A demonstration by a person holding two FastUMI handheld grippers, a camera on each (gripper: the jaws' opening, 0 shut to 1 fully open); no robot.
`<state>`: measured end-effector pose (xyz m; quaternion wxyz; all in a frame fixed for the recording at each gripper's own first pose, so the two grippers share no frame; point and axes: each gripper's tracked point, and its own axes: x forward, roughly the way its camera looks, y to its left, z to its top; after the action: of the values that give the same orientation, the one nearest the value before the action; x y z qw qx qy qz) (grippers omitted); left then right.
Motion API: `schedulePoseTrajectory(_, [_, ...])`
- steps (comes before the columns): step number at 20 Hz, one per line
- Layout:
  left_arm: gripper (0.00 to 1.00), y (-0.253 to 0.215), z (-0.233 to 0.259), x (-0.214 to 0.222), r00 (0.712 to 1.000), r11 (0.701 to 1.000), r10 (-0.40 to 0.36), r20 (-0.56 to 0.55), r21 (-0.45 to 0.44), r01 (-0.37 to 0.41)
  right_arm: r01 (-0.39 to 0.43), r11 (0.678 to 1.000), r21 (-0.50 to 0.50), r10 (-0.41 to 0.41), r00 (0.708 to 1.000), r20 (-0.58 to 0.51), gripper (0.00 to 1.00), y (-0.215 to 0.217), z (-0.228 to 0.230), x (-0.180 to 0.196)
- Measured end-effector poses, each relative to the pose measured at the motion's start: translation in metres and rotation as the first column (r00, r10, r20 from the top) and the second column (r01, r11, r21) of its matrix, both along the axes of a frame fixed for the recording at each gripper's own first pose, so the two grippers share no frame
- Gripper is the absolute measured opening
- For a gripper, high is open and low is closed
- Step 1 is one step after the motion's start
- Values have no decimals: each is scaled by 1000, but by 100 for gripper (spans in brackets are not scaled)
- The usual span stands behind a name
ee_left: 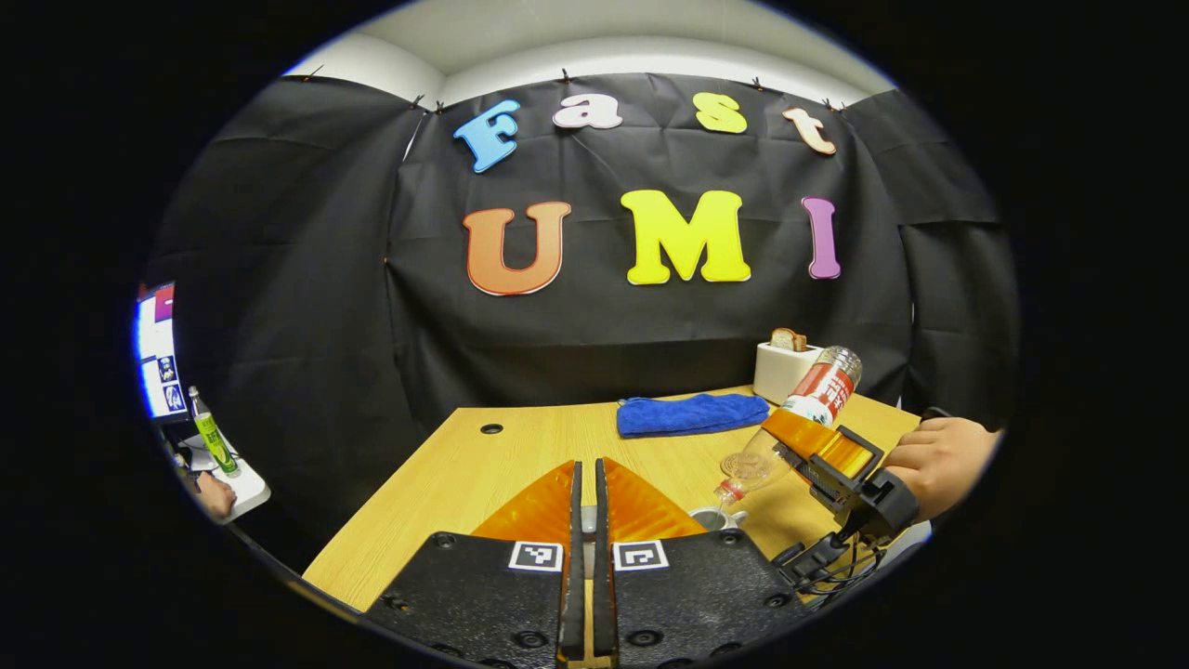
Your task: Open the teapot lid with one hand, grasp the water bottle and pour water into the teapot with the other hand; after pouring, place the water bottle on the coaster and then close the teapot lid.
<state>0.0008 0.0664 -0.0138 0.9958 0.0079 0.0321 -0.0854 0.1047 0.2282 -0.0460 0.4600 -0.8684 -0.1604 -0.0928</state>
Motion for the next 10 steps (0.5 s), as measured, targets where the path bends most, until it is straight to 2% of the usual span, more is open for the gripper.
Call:
schedulePoseTrajectory(7, [6,0,-3,2,1000,1000,3,-2,13,-3,16,999,-40,-15,1000,5,75,-1,-1,3])
schedulePoseTrajectory(10, [6,7,-5,7,999,999,31,-10,12,-30,-6,1000,4,6,1000,-4,77,0,-3,3])
